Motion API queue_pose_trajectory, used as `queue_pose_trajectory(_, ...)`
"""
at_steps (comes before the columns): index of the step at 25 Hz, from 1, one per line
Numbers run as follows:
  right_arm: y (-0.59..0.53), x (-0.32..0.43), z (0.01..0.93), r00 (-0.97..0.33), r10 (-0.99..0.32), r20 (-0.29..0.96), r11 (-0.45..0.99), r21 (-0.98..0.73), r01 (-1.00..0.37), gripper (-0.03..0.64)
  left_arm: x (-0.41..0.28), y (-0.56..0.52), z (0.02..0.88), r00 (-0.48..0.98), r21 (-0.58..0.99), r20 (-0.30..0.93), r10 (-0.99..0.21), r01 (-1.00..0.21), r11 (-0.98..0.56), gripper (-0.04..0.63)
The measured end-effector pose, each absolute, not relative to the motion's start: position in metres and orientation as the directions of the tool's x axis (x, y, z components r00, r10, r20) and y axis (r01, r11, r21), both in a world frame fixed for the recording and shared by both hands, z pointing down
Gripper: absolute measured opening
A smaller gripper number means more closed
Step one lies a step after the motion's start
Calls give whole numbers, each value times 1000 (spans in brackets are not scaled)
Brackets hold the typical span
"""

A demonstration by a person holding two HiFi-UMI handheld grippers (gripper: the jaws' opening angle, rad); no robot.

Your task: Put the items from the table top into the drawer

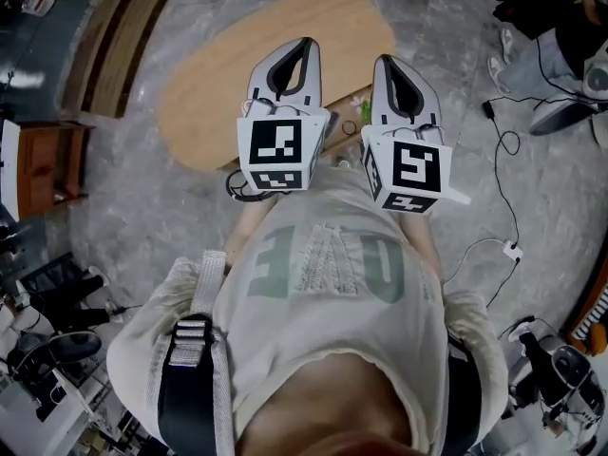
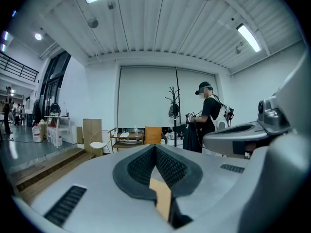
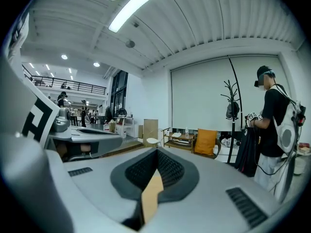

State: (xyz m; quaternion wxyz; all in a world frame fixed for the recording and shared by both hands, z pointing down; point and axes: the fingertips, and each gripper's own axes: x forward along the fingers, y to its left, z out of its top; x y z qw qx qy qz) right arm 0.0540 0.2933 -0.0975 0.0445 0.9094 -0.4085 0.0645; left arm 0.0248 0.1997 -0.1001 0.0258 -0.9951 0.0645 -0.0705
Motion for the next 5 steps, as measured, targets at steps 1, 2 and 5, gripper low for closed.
queue_pose_trajectory(1, 294, 55, -97, 656, -739, 154, -661, 27, -750, 5, 25, 201, -100, 982, -63, 136, -132, -125, -990, 8)
queue_pose_trajectory(2, 295, 55, -96, 654, -741, 154, -659, 27, -752, 5, 25, 203, -100, 982, -66, 136, -134, -126, -990, 8)
queue_pose_trajectory(5, 300, 54, -93, 650, -745, 151, -654, 26, -756, 5, 24, 207, -97, 980, -74, 139, -141, -131, -989, 8)
